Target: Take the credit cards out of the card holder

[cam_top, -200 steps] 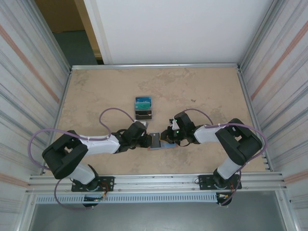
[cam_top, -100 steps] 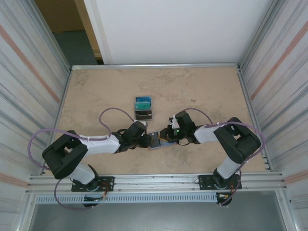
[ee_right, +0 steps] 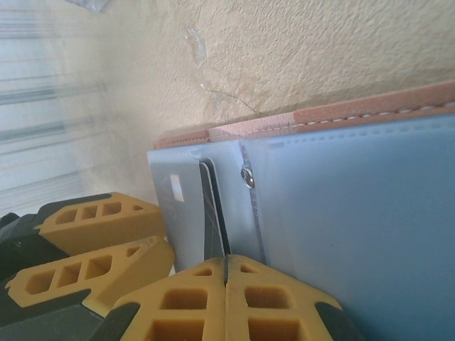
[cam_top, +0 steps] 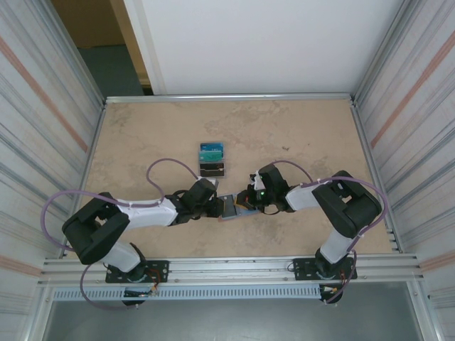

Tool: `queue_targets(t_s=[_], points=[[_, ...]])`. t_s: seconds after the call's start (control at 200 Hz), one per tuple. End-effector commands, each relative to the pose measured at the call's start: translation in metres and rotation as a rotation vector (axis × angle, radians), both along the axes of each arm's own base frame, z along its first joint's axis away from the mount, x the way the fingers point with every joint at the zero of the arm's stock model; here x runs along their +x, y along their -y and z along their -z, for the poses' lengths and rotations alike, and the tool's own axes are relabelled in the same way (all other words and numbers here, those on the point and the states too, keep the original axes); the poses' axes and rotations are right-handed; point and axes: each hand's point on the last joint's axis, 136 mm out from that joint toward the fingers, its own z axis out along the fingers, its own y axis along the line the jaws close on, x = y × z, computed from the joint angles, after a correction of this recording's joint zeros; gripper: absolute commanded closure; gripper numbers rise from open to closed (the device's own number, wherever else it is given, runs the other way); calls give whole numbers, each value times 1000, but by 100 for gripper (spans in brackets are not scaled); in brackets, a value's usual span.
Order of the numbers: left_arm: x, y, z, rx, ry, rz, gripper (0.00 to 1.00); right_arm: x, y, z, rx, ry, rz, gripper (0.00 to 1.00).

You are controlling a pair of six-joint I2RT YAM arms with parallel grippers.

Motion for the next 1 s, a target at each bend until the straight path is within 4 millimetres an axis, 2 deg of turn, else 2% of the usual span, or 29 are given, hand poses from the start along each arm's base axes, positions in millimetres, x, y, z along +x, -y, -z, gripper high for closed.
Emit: queue_targets(t_s=[0.0, 0.611, 0.787, 0.827, 0.922, 0.992], points=[[-9, 2, 4, 24, -23, 30, 71, -5, -1, -1, 22, -11, -19, 100], [-6, -6, 0, 59, 5, 14, 68, 6, 24, -6, -115, 31, 5, 100], [-5, -4, -4, 54, 15, 27, 66, 4, 18, -15, -81, 49, -17, 100], [-5, -3, -6, 49, 17, 27, 63, 2, 16, -18, -79, 56, -24, 100], [-4, -1, -14, 28, 36, 32, 53, -2, 13, -24, -84, 77, -41, 90], [-2, -2, -20, 28, 51, 23, 51, -5, 14, -25, -99, 83, -47, 86]])
